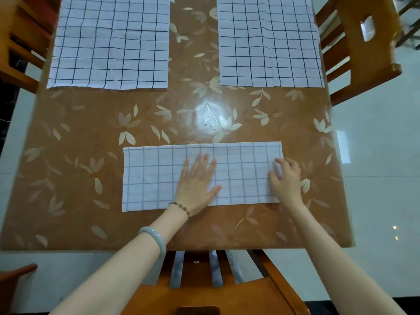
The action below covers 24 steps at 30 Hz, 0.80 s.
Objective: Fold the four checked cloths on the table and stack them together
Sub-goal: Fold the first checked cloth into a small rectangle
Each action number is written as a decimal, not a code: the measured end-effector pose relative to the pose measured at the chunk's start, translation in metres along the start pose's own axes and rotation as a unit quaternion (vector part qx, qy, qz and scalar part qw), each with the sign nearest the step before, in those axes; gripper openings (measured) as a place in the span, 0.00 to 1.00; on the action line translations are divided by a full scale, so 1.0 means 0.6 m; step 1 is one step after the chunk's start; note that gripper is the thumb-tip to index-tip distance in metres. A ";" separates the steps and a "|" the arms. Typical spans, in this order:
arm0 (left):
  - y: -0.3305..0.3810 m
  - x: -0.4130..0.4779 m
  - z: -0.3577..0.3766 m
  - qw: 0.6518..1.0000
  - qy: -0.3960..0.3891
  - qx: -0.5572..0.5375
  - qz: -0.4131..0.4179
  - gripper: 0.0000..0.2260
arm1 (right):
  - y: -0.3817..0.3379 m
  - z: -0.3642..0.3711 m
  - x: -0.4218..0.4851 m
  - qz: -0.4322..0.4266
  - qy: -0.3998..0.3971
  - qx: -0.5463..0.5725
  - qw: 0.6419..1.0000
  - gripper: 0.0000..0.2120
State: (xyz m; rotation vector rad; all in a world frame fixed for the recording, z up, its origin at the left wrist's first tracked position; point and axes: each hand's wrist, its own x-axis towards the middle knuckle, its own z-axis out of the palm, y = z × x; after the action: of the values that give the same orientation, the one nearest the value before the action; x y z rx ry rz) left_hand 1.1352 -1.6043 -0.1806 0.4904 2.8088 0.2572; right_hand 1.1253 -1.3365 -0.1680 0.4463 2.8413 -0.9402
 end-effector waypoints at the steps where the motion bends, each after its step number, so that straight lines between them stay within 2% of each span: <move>1: 0.031 -0.001 0.003 1.000 -0.003 -0.005 0.028 0.32 | 0.013 -0.021 0.000 0.040 0.002 0.007 0.999 0.14; 5: 0.138 0.017 0.018 0.995 -0.047 -0.020 0.085 0.31 | 0.048 -0.084 0.000 0.143 -0.077 0.003 0.987 0.08; 9: 0.193 0.051 0.030 0.994 -0.061 0.003 0.088 0.31 | 0.061 -0.101 0.001 0.143 -0.114 -0.027 0.983 0.08; 11: 0.213 0.062 0.031 0.990 -0.056 0.021 0.126 0.32 | 0.067 -0.102 0.005 0.144 -0.117 -0.027 0.982 0.08; 13: 0.223 0.068 0.032 0.985 -0.036 0.013 0.169 0.31 | 0.071 -0.104 0.009 0.145 -0.123 -0.022 0.982 0.08; 15: 0.224 0.073 0.036 0.982 -0.005 -0.055 0.178 0.28 | 0.074 -0.105 0.012 0.146 -0.135 -0.019 0.980 0.08; 20: 0.215 0.077 0.060 0.968 0.095 -0.147 0.181 0.07 | 0.083 -0.104 0.013 0.134 -0.142 -0.009 0.981 0.09; 24: 0.220 0.073 0.065 0.959 0.140 -0.172 0.178 0.09 | 0.086 -0.105 0.008 0.132 -0.139 0.006 0.981 0.09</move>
State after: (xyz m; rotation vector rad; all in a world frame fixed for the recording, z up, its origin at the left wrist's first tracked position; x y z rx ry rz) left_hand 1.1475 -1.4613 -0.1989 0.9331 2.8263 0.9375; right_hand 1.1358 -1.2581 -0.1479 0.6214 2.4535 -0.8906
